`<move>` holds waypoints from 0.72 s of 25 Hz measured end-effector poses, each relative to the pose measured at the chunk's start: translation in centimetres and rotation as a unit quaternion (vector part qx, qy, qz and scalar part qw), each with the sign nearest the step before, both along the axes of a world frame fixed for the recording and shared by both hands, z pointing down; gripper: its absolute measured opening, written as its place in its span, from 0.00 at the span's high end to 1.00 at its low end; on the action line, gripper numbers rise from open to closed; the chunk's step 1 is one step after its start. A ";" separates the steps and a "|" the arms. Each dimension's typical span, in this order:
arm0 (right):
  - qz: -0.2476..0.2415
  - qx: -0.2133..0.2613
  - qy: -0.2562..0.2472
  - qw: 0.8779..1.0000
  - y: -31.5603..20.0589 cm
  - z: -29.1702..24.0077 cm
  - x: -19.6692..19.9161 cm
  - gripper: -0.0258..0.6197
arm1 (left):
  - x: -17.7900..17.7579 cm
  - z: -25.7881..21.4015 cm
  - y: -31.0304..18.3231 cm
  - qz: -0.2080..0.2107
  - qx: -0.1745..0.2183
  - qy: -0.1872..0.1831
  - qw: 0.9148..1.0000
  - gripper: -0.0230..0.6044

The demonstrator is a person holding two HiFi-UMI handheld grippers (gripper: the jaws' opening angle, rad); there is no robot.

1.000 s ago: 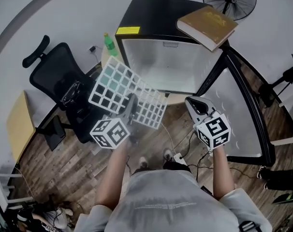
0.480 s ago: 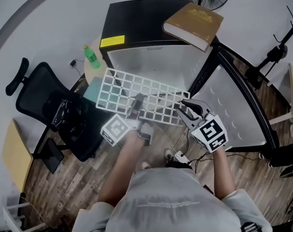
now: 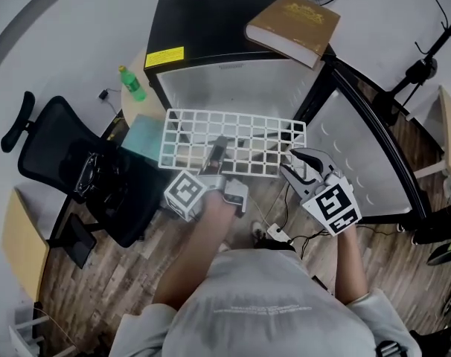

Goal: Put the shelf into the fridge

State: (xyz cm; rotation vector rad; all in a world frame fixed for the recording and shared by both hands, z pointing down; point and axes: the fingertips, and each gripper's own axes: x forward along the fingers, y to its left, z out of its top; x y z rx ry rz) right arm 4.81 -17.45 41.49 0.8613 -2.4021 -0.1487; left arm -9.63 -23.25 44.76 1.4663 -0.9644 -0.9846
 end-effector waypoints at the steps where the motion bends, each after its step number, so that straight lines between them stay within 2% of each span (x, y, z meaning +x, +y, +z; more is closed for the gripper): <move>1: -0.003 0.001 0.009 1.000 0.2 0.2 0.1 0.72 | 0.1 0.1 0.0 -0.001 -0.003 0.005 1.000 0.90; 6: -0.005 -0.004 0.025 1.000 1.2 0.7 0.8 0.69 | 1.3 0.3 -0.1 0.001 -0.014 0.038 0.999 0.90; 11: 0.006 0.015 0.047 0.999 1.4 0.6 2.1 0.67 | 1.8 -0.4 -0.7 -0.003 -0.016 0.042 0.999 0.90; 18: 0.054 0.061 0.053 0.995 0.2 -0.9 3.4 0.67 | 2.2 -1.6 -1.4 -0.017 -0.005 0.054 0.998 0.90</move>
